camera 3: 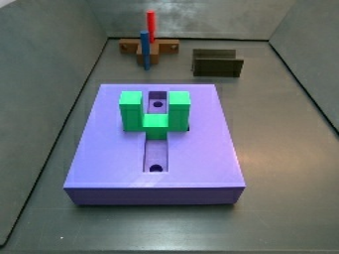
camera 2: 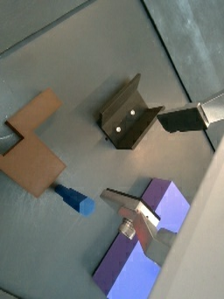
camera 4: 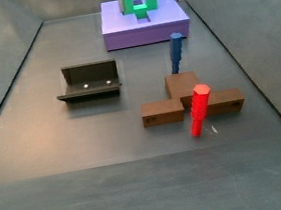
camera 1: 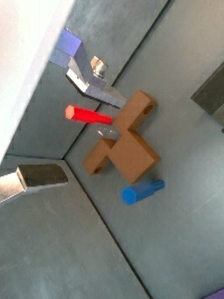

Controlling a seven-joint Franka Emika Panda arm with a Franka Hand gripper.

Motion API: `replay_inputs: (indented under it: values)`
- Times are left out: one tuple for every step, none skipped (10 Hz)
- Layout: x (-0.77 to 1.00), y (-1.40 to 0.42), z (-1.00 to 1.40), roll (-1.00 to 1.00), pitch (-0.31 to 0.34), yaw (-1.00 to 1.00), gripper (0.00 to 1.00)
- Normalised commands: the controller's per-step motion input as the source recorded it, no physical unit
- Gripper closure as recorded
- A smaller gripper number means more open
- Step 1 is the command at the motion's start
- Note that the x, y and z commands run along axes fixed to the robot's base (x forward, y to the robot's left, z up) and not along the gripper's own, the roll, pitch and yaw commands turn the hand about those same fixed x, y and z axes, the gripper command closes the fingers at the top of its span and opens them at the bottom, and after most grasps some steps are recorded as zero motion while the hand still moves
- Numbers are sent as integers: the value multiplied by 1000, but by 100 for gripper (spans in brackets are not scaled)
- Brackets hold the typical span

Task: Pick up the brown object. Move up. Place the brown object on the fixture. Regrasp the brown object. Move to above the board. Insert the brown object.
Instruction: Pick up the brown object.

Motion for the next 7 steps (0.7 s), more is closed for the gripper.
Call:
replay_inputs:
  values:
    - [-49, 0, -194, 0, -50, 0, 0]
    - [-494, 23, -680, 0, -240, -129, 0]
    - [-571, 46, -709, -7, -287, -131, 0]
    - [-351, 97, -711, -4, -263, -100, 0]
    - [-226, 123, -680, -17, -251, -31, 0]
    - [-71, 126, -563, -74, -230, 0, 0]
    - [23, 109, -437, -116, -160, 0, 0]
